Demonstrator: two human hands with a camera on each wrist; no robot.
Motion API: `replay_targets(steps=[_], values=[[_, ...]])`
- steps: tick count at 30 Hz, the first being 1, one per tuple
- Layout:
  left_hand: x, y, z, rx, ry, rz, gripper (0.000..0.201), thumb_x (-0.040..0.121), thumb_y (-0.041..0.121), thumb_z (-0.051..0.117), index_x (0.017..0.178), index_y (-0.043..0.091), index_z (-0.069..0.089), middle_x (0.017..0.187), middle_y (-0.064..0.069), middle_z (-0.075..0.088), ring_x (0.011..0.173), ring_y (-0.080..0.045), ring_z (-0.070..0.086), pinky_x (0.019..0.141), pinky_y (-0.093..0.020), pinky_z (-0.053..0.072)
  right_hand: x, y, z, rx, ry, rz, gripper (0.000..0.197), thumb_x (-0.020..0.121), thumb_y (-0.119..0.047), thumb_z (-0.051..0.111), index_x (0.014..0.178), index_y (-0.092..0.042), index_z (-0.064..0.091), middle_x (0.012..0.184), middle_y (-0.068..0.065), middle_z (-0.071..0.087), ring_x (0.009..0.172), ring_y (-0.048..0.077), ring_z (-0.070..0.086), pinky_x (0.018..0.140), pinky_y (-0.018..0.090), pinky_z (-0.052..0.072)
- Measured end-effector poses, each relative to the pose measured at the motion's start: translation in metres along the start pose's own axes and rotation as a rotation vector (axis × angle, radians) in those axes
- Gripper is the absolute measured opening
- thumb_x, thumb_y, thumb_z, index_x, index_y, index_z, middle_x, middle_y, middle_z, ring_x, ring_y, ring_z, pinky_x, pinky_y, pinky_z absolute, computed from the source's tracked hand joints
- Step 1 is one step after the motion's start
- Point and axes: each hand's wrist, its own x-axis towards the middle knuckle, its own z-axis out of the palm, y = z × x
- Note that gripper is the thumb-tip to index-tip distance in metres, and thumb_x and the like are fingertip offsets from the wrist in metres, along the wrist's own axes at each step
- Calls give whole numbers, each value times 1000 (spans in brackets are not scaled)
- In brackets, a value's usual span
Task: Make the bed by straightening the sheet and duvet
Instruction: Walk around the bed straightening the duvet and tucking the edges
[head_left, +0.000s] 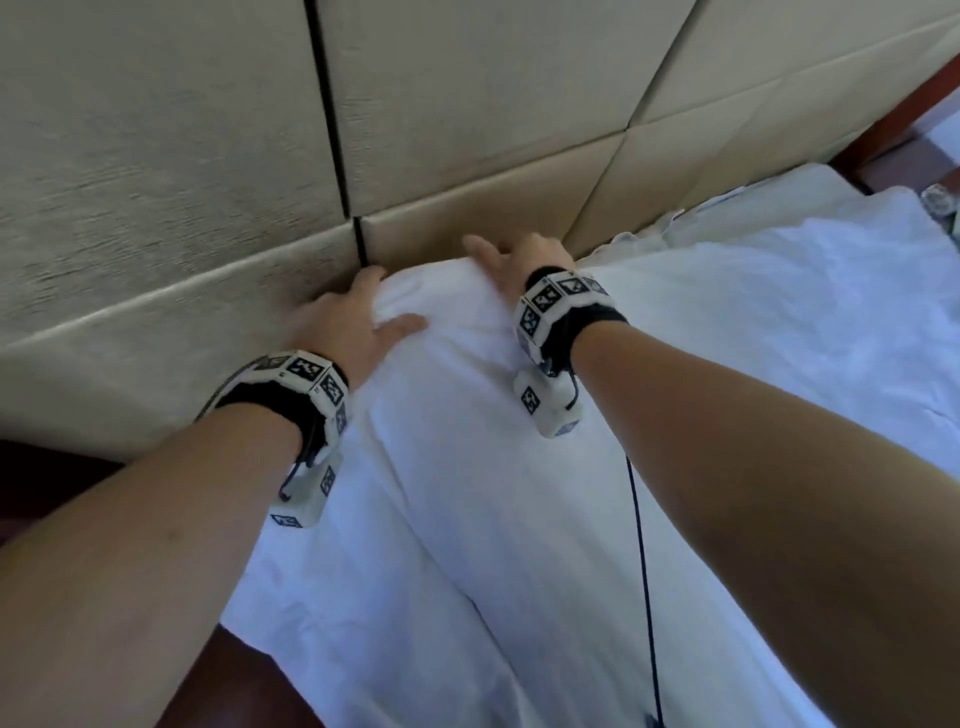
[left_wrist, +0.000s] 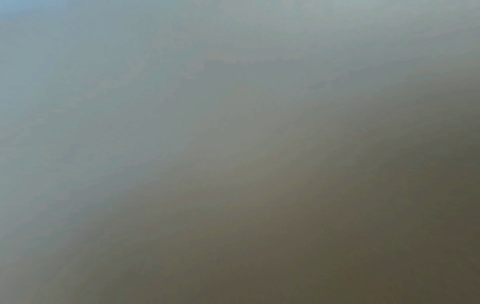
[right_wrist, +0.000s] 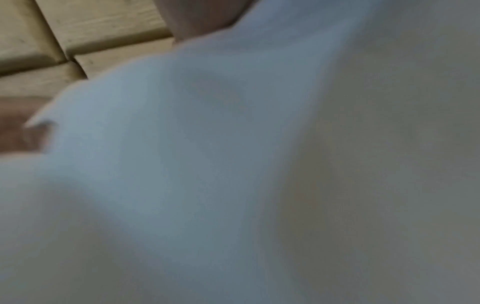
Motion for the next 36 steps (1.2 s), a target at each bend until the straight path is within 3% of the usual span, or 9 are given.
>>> replay_targets(steps=[4,11,20,24,27,30,32,34,36], values=[[-8,-33,23,138,-75,18,75,89,60,45,149,26,17,142,-19,40,129,-38,37,106,-42,28,-15,10,37,-107,-114,-23,70,88,-68,32,141,-23,36,148,9,33,136,30,30,110,46,26],[-60,-81,28,150,-80,25,73,91,62,33,150,25,13,153,-8,20,139,-29,21,112,-45,21,-59,-1,87,-137,-233,-92,83,83,-69,44,150,-31,12,158,0,3,145,26,-1,117,44,12],[-143,-117,33,266,-154,92,98,75,78,45,149,36,-3,156,-1,-11,142,-28,7,112,-46,23,-142,-27,140,-108,-224,-165,82,83,-65,50,149,-32,14,154,0,12,141,28,14,112,47,27],[-173,-121,57,211,-190,39,100,77,74,48,148,37,-10,157,-1,-14,143,-30,6,105,-47,32,-182,-4,168,-126,-231,-176,83,84,-58,53,149,-31,9,156,3,8,143,29,11,113,48,26],[-193,-127,79,181,-132,123,91,83,68,45,150,34,-8,158,-5,-13,143,-30,7,101,-48,37,-211,18,191,-111,-250,-124,83,85,-57,54,149,-33,6,158,2,1,145,27,5,115,49,23],[-216,-132,103,298,-31,300,79,84,68,34,149,34,3,158,-13,-5,144,-34,2,108,-59,25,-245,39,213,-125,-288,-77,80,86,-58,51,149,-35,8,158,1,-2,145,28,4,115,49,22],[-232,-131,118,378,-50,340,74,85,64,40,149,34,15,158,-13,-6,144,-34,-3,110,-62,14,-265,52,223,-144,-314,-49,78,87,-59,50,149,-34,11,158,1,-4,145,28,4,115,48,21],[-246,-129,127,380,-31,323,70,85,60,49,146,34,27,157,-14,1,143,-35,4,109,-60,16,-284,64,231,-127,-309,-19,75,87,-58,51,148,-33,17,158,1,-3,145,28,4,115,47,21],[-258,-132,135,323,18,242,69,83,60,52,144,35,31,151,-15,19,134,-37,23,103,-54,31,-305,75,240,-108,-262,-8,73,86,-57,53,147,-32,22,158,3,0,144,29,6,116,47,20]])
